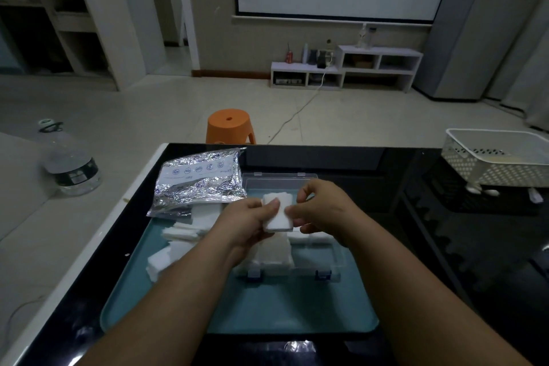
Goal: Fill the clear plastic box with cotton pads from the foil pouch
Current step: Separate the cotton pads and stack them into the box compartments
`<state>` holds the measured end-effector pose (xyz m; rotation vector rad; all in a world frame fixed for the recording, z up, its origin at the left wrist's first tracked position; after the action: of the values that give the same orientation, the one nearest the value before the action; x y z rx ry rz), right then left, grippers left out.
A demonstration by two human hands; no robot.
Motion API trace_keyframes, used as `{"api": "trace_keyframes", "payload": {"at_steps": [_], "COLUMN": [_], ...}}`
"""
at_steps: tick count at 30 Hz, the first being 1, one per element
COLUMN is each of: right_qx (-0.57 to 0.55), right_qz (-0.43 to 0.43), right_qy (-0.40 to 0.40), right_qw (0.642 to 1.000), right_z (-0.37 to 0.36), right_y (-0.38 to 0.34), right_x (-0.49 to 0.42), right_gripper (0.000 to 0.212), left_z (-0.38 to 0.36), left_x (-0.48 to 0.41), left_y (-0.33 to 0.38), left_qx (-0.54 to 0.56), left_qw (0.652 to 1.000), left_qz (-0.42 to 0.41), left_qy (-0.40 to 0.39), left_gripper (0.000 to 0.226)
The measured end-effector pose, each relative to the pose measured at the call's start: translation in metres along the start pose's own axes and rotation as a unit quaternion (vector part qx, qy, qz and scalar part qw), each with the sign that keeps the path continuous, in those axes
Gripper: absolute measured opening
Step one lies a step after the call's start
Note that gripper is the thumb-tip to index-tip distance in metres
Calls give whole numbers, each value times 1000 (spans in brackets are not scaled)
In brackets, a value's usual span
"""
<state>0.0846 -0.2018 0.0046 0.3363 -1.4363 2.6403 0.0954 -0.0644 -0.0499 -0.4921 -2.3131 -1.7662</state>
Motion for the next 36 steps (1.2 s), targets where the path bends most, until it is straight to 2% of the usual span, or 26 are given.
{"api": "trace_keyframes", "payload": {"at_steps": [5, 9, 11, 15, 20, 27, 30, 33, 36], "right_qx": [22, 24, 27, 71, 103, 127, 172, 185, 206], "right_qz": [-13, -47, -58, -67, -98, -127, -105, -94, -96], "right_qy": [2, -10, -14, -14, -25, -41, -45, -36, -37], "right_qw": [1000, 999, 998, 995, 990, 983, 978, 978, 973], "right_z": [7, 11, 13, 13, 5, 1, -4, -5, -7], "right_y": [8, 25, 29, 35, 44, 57, 58, 59, 64], "right_x": [-1, 0, 1, 3, 3, 1, -6, -11, -14], "right_gripper": [13, 10, 9, 10, 8, 5, 6, 22, 16], "left_z": [-12, -12, -10, -16, -31, -43, -43, -42, -42], "left_x": [4, 3, 4, 6, 8, 9, 10, 10, 10], "left_y": [-4, -2, 1, 9, 9, 7, 4, 1, 1], "left_qx": [-12, -88, -142, -282, -455, -525, -567, -574, -589], "left_qw": [1000, 996, 988, 952, 880, 839, 810, 805, 792], "left_qz": [9, -12, -34, -103, -124, -137, -144, -144, -149], "left_qy": [-12, 19, 43, 54, 55, 33, 43, 39, 48], "left_gripper": [8, 31, 28, 26, 15, 13, 8, 9, 15]}}
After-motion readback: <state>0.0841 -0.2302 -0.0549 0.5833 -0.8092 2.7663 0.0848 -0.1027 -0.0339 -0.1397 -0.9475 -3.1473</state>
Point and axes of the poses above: each hand's wrist, its own x-axis away from the middle knuckle, its own z-axis out of the back of the hand, y = z × x, the point moved 10 cm from there along -x, towards the middle knuckle, and after that the axes turned 4 degrees about x, right-handed, at the moved point
